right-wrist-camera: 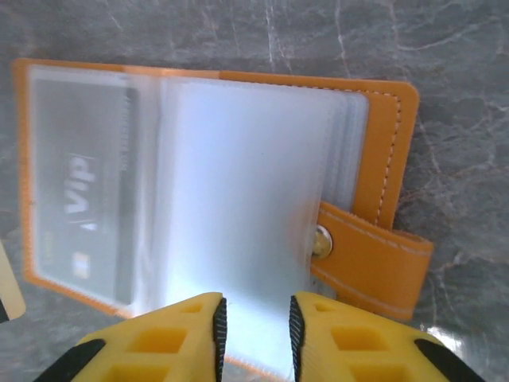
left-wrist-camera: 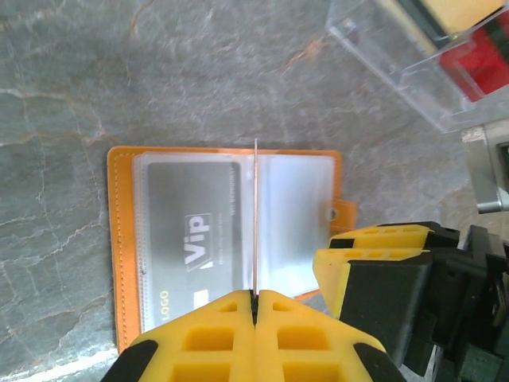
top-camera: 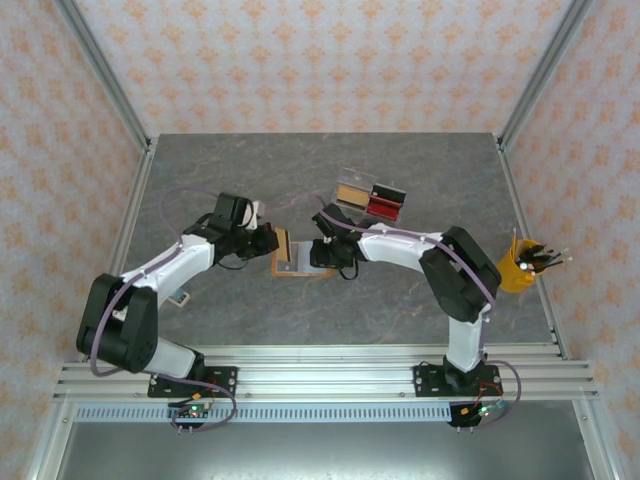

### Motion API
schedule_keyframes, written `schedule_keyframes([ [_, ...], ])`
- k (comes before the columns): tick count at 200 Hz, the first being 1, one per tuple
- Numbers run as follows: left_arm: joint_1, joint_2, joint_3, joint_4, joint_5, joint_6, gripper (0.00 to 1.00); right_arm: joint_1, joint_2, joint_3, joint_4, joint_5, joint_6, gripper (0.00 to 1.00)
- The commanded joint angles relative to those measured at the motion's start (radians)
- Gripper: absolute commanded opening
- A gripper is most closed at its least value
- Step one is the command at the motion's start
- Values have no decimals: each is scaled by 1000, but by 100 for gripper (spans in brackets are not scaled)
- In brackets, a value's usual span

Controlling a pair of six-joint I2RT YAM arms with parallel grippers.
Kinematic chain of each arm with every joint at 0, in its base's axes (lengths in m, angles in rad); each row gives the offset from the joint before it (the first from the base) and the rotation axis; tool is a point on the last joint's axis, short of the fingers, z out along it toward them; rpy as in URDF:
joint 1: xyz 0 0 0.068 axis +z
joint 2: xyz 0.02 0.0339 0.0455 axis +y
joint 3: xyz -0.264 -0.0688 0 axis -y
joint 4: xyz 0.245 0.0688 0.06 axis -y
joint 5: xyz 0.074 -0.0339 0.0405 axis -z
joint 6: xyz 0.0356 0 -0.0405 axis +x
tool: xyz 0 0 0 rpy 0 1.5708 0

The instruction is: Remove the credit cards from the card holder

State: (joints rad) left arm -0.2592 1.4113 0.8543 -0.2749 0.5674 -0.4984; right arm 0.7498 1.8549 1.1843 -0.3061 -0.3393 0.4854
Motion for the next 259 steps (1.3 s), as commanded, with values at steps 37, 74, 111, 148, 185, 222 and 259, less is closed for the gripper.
schedule_keyframes([
  [37,6,-137,39,48,58,-121,0,-114,-227,-138,376,-285,119,53],
  [74,7,-152,47,178,120,-246,0,-206,-245,-231,677,-416,315,70],
  [111,2,-133,48,314,187,-370,0,-240,-213,-254,911,-489,495,75],
  [148,2,-126,40,392,224,-445,0,-241,-165,-238,1063,-545,614,74],
  [185,1,-106,42,424,244,-487,0,-241,-138,-232,1168,-574,694,66],
  [222,2,-83,38,471,265,-532,0,-238,-138,-230,1204,-603,706,58],
  [259,2,-66,45,480,276,-548,0,-237,-141,-241,1227,-600,720,44],
])
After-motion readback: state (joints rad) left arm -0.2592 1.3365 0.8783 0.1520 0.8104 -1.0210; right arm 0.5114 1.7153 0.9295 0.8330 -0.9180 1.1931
